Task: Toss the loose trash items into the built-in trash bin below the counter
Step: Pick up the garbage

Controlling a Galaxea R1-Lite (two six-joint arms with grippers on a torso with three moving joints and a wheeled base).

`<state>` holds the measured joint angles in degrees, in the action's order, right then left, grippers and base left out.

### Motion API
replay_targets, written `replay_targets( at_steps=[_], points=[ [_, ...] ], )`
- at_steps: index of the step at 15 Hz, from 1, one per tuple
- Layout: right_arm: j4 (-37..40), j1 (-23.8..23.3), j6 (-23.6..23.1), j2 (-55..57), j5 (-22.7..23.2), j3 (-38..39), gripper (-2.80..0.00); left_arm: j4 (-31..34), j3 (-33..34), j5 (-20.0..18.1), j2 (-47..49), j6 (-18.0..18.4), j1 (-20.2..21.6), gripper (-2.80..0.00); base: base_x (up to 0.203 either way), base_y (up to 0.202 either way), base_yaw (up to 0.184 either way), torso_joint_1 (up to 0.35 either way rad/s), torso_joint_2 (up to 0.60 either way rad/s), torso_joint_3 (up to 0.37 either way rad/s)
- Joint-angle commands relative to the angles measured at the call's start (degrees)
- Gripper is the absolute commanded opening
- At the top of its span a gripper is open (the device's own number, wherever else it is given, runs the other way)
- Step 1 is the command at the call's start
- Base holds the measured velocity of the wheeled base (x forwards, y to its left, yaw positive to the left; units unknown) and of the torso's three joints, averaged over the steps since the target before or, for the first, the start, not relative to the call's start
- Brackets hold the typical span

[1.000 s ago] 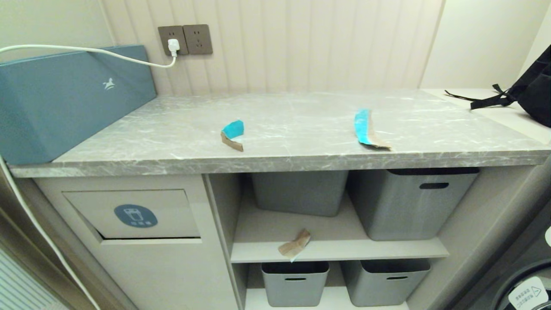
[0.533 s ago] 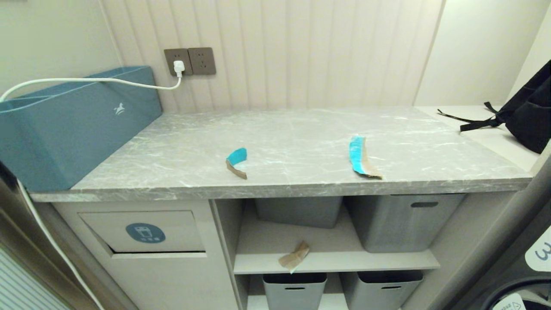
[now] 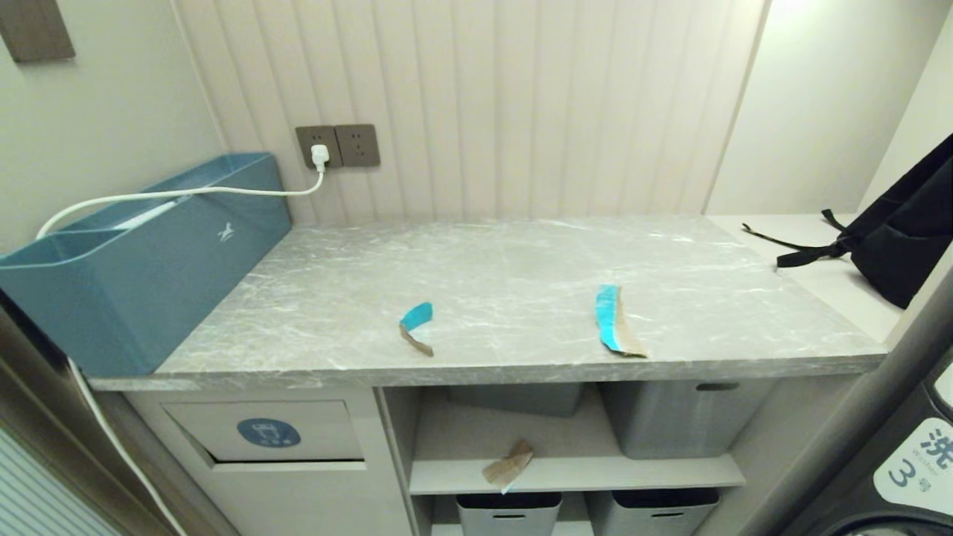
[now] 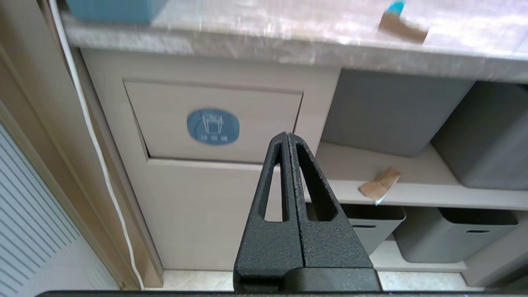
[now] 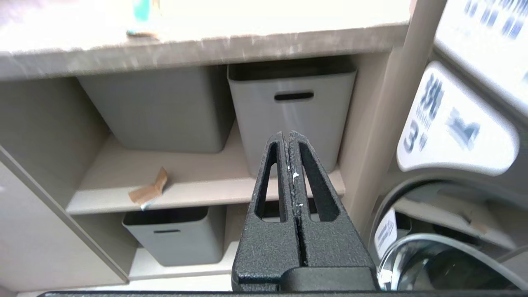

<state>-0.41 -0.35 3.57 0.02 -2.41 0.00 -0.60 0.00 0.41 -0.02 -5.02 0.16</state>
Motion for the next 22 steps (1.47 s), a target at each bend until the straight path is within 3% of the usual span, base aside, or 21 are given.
replay_targets(
  at_steps=[1, 8, 11, 13, 18, 19, 20, 22],
  points=[
    [0.0, 0.0, -0.1, 0.1, 0.0, 0.1, -2.8, 0.0, 0.1, 0.0, 0.0, -0.1, 0.0, -2.8, 0.0, 0.0, 0.0, 0.259, -0.55, -0.289],
    [0.0, 0.0, -0.1, 0.1, 0.0, 0.1, -2.8, -0.4, 0.1, -0.1, 0.0, 0.5, 0.0, -2.8, 0.0, 0.0, 0.0, 0.093, -0.2, -0.103],
    [0.0, 0.0, -0.1, 0.1, 0.0, 0.1, -2.8, -0.7, -8.1, -2.5, 1.5, 0.1, -0.1, -2.8, 0.0, 0.0, 0.0, 0.0, 0.0, 0.0],
    [0.0, 0.0, -0.1, 0.1, 0.0, 0.1, -2.8, -0.8, -15.5, -6.7, 10.1, -2.2, -0.3, -2.8, 0.0, 0.0, 0.0, 0.0, 0.0, 0.0],
    [0.0, 0.0, -0.1, 0.1, 0.0, 0.1, -2.8, -6.1, -36.2, -20.8, 47.1, -7.4, -1.2, -2.8, 0.0, 0.0, 0.0, 0.0, 0.0, 0.0],
    [0.0, 0.0, -0.1, 0.1, 0.0, 0.1, -2.8, -6.8, -39.1, -24.6, 53.2, -8.1, -2.0, -0.22, 0.0, 0.0, 0.0, 0.0, 0.0, 0.0],
    [0.0, 0.0, -0.1, 0.1, 0.0, 0.1, -2.8, -7.3, -41.1, -27.2, 57.9, -8.6, -3.4, 0.0, 0.0, 0.0, 0.0, 0.0, 0.0, 0.0],
    [0.0, 0.0, -0.1, 0.1, 0.0, 0.1, -2.8, -5.5, -44.5, -30.4, 64.6, -9.3, -8.3, 0.0, 0.0, 0.0, 0.0, 0.0, 0.0, 0.0]
  ],
)
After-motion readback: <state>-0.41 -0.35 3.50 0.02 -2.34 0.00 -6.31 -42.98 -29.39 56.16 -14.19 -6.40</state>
